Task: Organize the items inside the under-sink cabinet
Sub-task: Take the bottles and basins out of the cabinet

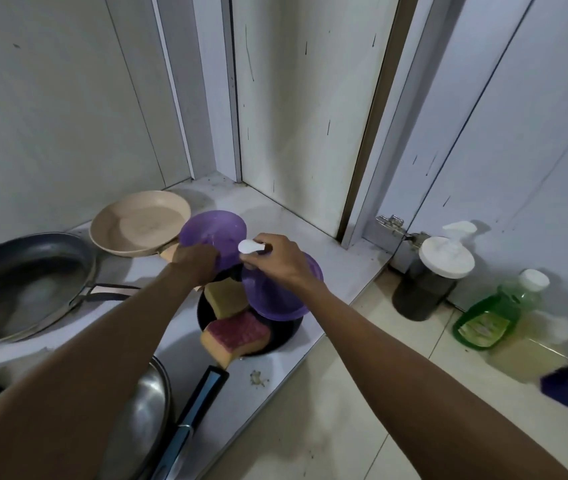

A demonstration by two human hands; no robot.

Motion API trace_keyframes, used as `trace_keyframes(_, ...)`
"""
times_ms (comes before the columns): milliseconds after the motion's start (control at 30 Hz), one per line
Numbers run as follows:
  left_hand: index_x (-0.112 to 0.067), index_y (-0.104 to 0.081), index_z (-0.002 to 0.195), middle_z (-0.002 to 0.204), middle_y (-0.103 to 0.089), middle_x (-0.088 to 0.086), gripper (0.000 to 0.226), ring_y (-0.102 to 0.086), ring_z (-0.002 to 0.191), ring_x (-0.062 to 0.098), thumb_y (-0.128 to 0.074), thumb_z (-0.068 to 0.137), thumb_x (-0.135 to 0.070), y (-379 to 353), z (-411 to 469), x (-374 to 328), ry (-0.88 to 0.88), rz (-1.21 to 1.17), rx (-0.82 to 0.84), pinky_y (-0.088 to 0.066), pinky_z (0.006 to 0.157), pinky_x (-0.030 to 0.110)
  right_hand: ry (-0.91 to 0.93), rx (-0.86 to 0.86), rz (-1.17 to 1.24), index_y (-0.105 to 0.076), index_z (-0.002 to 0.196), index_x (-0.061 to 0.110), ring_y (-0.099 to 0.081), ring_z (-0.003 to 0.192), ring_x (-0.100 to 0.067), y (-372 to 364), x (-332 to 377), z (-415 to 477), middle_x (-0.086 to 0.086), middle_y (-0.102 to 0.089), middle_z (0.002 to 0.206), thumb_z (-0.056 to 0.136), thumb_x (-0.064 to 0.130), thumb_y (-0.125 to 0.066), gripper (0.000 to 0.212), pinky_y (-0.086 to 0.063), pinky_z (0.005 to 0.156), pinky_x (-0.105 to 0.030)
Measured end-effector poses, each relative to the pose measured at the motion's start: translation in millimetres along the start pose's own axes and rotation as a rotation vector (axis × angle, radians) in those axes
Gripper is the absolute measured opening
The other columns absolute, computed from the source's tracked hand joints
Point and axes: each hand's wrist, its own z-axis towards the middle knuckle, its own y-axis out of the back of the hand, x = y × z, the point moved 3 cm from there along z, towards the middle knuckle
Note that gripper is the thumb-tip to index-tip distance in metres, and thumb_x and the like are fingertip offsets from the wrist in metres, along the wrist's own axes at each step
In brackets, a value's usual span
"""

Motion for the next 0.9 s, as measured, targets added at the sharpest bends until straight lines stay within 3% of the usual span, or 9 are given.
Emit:
trace_keyframes(167,-0.026,-0.062,0.118,0.116,-0.065,0.003,0.028,-0.061,0.107,0.025,-0.049,0.096,-0.037,13.1,-6.4,-9.0,0.026,0.019,-0.13,-0.043,0.095,0.036,-0.03,-0.097,0.067,-0.065,0.087,0.019,-0.064,0.084,-0.022,25.2,-3.0,3.3,0.003,-0.068,0.088,0.082,0.036,-0.069,0.018,-0.054,0.074,-0.04)
trace_keyframes(233,-0.025,-0.062,0.118,0.118,-0.065,0.005,0.027,-0.061,0.107,0.026,-0.048,0.096,-0.032,24.6,-8.0,-16.7,0.005,-0.04,-0.173,-0.043,0.095,0.035,-0.075,-0.13,0.196,-0.068,0.098,0.02,-0.069,0.085,-0.022,46.1,-9.6,4.9,0.0,-0.07,0.101,0.081,0.035,-0.072,0.023,-0.059,0.076,-0.045)
trace_keyframes(300,-0.023,-0.063,0.117,0.116,-0.066,0.006,0.028,-0.061,0.107,0.025,-0.044,0.097,-0.021,38.6,-7.4,-29.0,-0.037,-0.089,-0.216,-0.041,0.095,0.033,-0.084,-0.148,0.249,-0.065,0.107,0.018,-0.071,0.087,-0.022,73.5,-12.1,1.1,-0.004,-0.068,0.109,0.086,0.028,-0.072,0.024,-0.061,0.076,-0.042)
trace_keyframes(433,-0.025,-0.062,0.114,0.115,-0.065,0.004,0.03,-0.053,0.116,0.03,-0.044,0.093,-0.015,69.6,-10.9,-66.4,-0.148,-0.089,-0.215,-0.014,0.115,0.039,-0.117,-0.2,0.226,-0.061,0.108,0.011,-0.071,0.083,-0.019,141.1,-26.6,-23.5,-0.006,-0.067,0.103,0.091,0.019,-0.067,0.02,-0.058,0.062,-0.021)
trace_keyframes(533,-0.025,-0.061,0.119,0.127,-0.06,0.004,0.029,-0.05,0.122,0.027,-0.046,0.095,-0.02,90.1,-23.0,-105.6,-0.27,-0.027,-0.196,-0.009,0.117,0.036,-0.187,-0.268,0.183,-0.06,0.09,0.013,-0.068,0.078,-0.022,182.6,-53.9,-55.3,-0.009,-0.065,0.091,0.086,0.018,-0.07,0.011,-0.059,0.062,-0.03)
trace_keyframes(633,-0.022,-0.063,0.117,0.118,-0.065,0.003,0.027,-0.057,0.11,0.024,-0.049,0.094,-0.022,99.1,-42.6,-148.3,-0.424,-0.038,-0.277,-0.029,0.107,0.031,-0.276,-0.29,0.118,-0.056,0.074,0.017,-0.067,0.078,-0.028,208.4,-90.0,-91.8,-0.009,-0.064,0.078,0.078,0.023,-0.073,0.018,-0.059,0.074,-0.047)
trace_keyframes(700,-0.02,-0.064,0.116,0.113,-0.066,0.004,0.027,-0.06,0.104,0.024,-0.052,0.092,-0.022,97.7,-56.5,-175.7,-0.491,-0.116,-0.269,-0.042,0.088,0.028,-0.322,-0.275,0.104,-0.058,0.077,0.012,-0.069,0.072,-0.031,220.8,-110.9,-118.2,-0.012,-0.064,0.074,0.082,0.016,-0.072,0.015,-0.06,0.068,-0.043)
trace_keyframes(767,-0.019,-0.065,0.113,0.108,-0.067,0.004,0.026,-0.061,0.1,0.024,-0.056,0.088,-0.022,94.4,-70.2,-204.8,-0.574,-0.128,-0.242,-0.044,0.081,0.028,-0.371,-0.247,0.031,-0.059,0.084,0.006,-0.065,0.065,-0.026,234.2,-129.2,-146.4,-0.01,-0.061,0.073,0.086,0.012,-0.068,0.011,-0.058,0.057,-0.033)
trace_keyframes(900,-0.014,-0.067,0.107,0.1,-0.066,0.006,0.022,-0.06,0.094,0.024,-0.055,0.088,-0.019,86.5,-92.4,-253.2,-0.68,-0.068,-0.16,-0.035,0.07,0.025,-0.453,-0.179,-0.054,-0.059,0.086,-0.002,-0.069,0.072,-0.033,256.8,-161.9,-184.0,-0.019,-0.064,0.081,0.087,0.011,-0.066,0.015,-0.06,0.067,-0.046)
